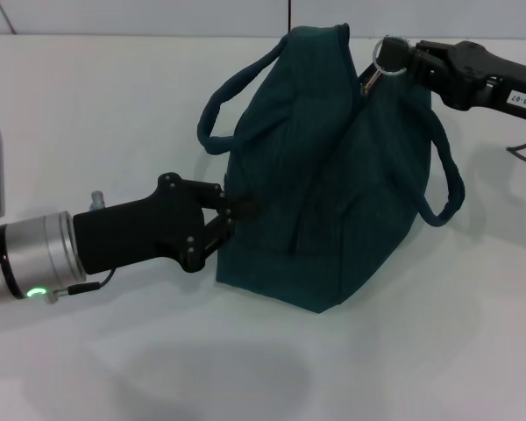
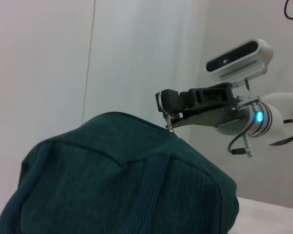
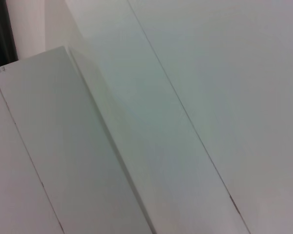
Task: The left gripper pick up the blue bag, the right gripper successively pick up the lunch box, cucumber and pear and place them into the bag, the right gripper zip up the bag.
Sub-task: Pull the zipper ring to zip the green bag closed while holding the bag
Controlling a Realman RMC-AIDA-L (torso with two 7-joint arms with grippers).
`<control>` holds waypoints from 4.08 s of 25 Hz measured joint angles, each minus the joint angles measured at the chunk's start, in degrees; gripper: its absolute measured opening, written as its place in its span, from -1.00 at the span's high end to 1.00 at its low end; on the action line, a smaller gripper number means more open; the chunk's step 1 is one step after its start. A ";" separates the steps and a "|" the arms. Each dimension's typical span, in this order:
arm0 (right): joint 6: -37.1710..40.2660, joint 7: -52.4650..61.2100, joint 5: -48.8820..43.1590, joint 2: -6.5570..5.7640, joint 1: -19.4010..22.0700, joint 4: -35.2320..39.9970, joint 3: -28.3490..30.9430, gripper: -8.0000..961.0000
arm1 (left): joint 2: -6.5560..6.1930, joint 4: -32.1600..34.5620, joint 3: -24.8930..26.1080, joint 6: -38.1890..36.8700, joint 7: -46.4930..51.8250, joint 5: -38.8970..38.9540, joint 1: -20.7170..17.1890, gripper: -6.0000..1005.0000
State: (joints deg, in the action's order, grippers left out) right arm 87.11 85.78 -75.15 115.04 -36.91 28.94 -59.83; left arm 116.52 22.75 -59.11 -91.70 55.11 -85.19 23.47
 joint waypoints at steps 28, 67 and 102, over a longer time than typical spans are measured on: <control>2.25 -4.36 -0.54 0.03 1.05 -0.19 -0.03 0.97 | 3.14 3.50 6.10 0.84 13.98 -1.07 -2.69 -0.37; 7.06 -2.46 -1.62 0.18 0.72 -0.47 -1.32 0.97 | -0.45 3.71 1.10 -3.34 2.43 -4.84 -0.51 0.70; 5.01 -2.44 -2.98 -1.37 3.65 -0.35 0.59 0.97 | -1.54 5.19 0.81 -3.93 0.70 -13.68 1.96 0.85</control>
State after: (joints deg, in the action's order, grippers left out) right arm 92.11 83.34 -78.13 113.67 -33.27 28.59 -59.24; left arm 114.97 27.95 -58.31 -95.62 55.81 -98.87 25.43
